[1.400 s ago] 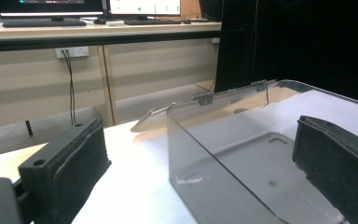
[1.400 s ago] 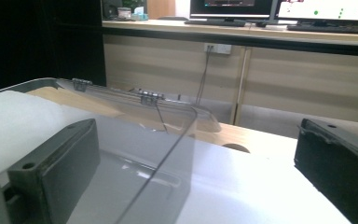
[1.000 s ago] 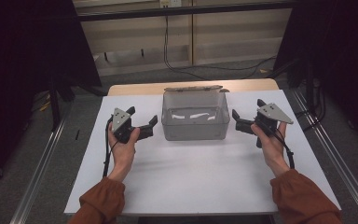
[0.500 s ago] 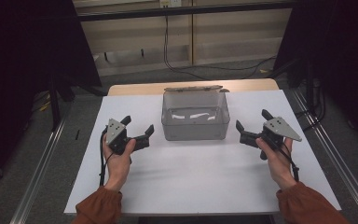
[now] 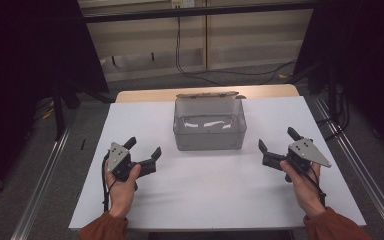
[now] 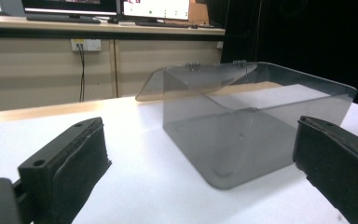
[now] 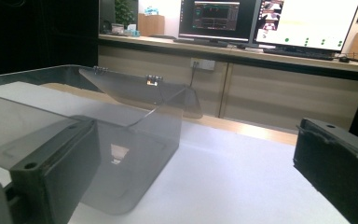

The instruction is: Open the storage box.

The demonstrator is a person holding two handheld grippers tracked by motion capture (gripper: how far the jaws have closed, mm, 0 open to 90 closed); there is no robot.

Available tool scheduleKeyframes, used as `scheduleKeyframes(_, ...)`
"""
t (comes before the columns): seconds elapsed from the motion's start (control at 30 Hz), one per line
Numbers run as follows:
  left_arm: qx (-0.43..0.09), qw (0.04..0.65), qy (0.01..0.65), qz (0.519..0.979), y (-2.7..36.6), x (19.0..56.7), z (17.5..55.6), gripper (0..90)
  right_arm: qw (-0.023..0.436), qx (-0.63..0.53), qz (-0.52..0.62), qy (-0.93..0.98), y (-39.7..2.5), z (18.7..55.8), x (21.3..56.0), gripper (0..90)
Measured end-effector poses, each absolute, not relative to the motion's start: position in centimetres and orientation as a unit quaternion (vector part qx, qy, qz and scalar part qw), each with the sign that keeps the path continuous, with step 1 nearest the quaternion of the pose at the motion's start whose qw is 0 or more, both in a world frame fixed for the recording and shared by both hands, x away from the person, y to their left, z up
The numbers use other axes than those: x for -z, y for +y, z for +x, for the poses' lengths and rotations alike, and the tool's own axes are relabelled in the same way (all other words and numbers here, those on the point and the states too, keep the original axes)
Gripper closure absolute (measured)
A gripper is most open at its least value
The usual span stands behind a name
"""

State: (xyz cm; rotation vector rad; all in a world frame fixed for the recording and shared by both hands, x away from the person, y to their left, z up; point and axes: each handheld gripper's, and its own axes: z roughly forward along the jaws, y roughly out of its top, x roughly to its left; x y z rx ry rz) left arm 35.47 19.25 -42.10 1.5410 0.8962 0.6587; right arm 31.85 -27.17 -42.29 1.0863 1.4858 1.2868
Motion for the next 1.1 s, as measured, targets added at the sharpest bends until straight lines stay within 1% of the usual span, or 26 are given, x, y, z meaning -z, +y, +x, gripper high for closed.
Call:
scheduleKeyframes(0.23,-0.283,0.578,0.395,0.655,20.1,42.6,34.9,2.9,0.433,-0.517,0.439,0.594,-27.9,30.5,42.6,0.0)
scheduleKeyframes(0.5,-0.291,0.566,0.393,0.664,20.9,43.1,34.1,2.9,0.433,-0.510,0.448,0.593,-28.7,29.1,43.0,0.0)
scheduleKeyframes(0.87,-0.301,0.550,0.406,0.665,22.2,43.7,33.0,2.9,0.416,-0.492,0.478,0.597,-30.2,27.0,44.1,0.0)
scheduleKeyframes(1.03,-0.304,0.537,0.415,0.669,22.4,44.0,31.9,3.0,0.420,-0.487,0.492,0.588,-30.9,26.2,44.7,0.0)
scheduleKeyframes(1.1,-0.310,0.543,0.411,0.664,22.4,43.8,31.9,2.9,0.436,-0.486,0.483,0.584,-31.0,26.1,44.5,0.0)
